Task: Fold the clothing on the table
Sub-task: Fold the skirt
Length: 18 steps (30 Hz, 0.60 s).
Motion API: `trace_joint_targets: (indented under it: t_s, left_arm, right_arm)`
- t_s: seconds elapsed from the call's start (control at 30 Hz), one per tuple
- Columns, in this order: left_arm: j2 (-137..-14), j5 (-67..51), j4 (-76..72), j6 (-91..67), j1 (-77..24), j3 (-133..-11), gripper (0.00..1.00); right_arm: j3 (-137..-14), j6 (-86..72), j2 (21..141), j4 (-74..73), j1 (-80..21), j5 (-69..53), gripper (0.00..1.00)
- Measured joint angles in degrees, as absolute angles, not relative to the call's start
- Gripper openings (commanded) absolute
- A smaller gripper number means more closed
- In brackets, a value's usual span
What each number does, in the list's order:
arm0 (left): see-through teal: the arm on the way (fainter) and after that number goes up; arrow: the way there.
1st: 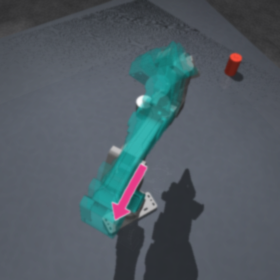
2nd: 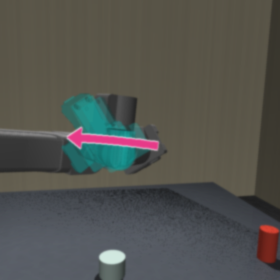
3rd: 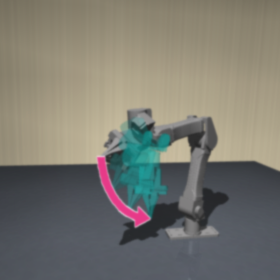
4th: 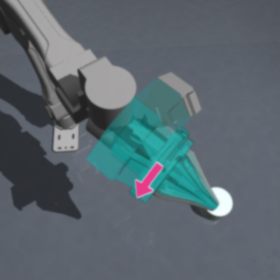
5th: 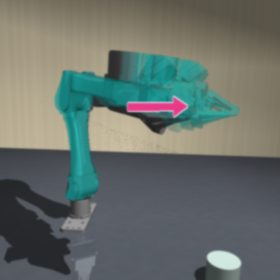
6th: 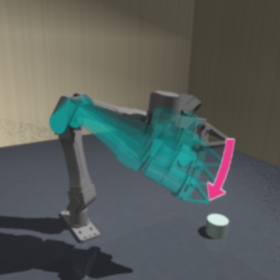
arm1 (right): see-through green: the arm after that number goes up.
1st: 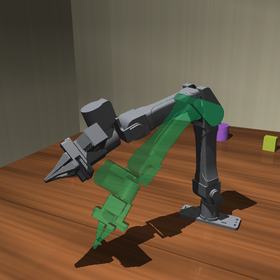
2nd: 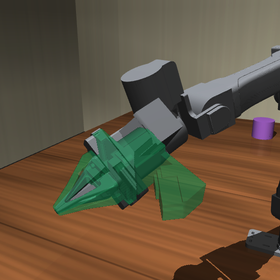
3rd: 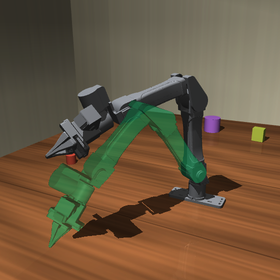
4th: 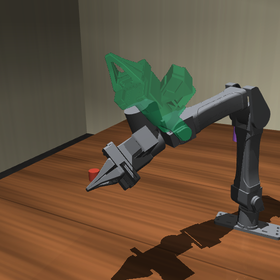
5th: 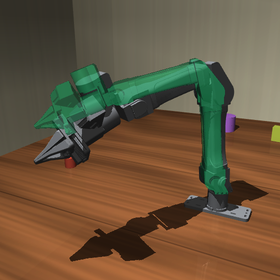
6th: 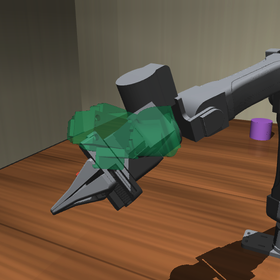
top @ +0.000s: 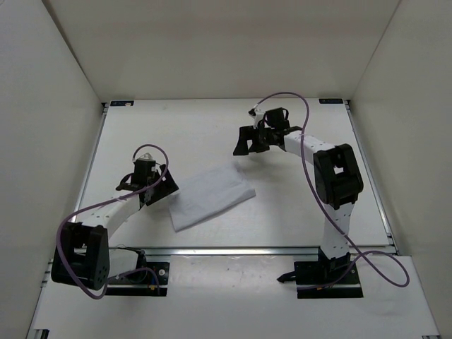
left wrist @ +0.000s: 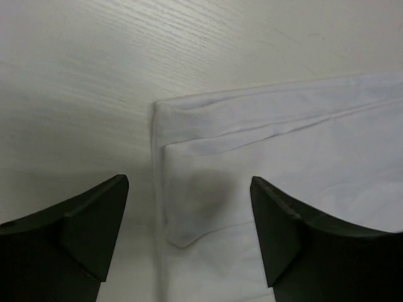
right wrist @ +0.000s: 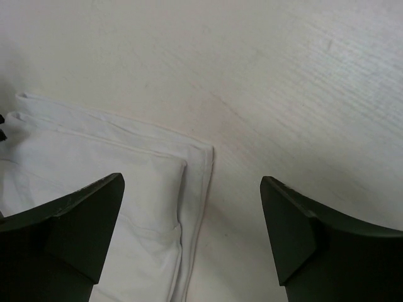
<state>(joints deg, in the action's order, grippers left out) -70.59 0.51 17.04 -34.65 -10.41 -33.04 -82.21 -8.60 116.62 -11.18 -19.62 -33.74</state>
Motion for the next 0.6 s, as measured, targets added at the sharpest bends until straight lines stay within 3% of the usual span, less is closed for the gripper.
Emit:
trace_joint_targets:
  t_s: [0.03, 0.17, 0.27, 0.33, 0.47, 0.53, 0.57, 0.6]
  left_arm:
    - [-70.85, 0.60, 16.91, -35.14, -10.46, -33.04, 0.99]
    - [-70.83, 0.86, 16.23, -35.66, -10.39, -33.08, 0.99]
    - [-70.13, 1.06, 16.60, -35.59, -9.96, -33.19, 0.92]
    - [-69.04, 1.06, 17.10, -35.35, -10.04, -33.80, 0.66]
    - [-66.39, 0.67, 17.04, -35.03, -13.06, -35.03, 0.34]
    - [-65.78, -0.05, 16.91, -35.33, -14.85, -34.94, 0.23]
    - [-65.65, -0.71, 16.84, -35.57, -15.55, -34.63, 0.09]
    - [-65.43, -1.32, 16.69, -35.97, -16.05, -33.98, 0.03]
  right_arm:
    - [-82.83, -8.58, 116.62, -11.18, -19.35, -33.78, 0.87]
    - [-83.40, -8.27, 115.37, -11.25, -18.85, -33.93, 0.87]
    - [-81.19, -7.40, 112.88, -11.11, -18.94, -33.91, 0.83]
    - [-77.10, -7.03, 109.84, -10.87, -19.18, -33.98, 0.83]
    - [-70.28, -5.63, 105.32, -11.44, -20.18, -33.67, 0.85]
    - [-68.18, -4.75, 104.47, -11.62, -20.67, -33.54, 0.85]
    - [-67.44, -4.38, 104.38, -11.66, -20.86, -33.52, 0.85]
    - [-66.81, -4.19, 104.38, -11.70, -20.99, -33.47, 0.84]
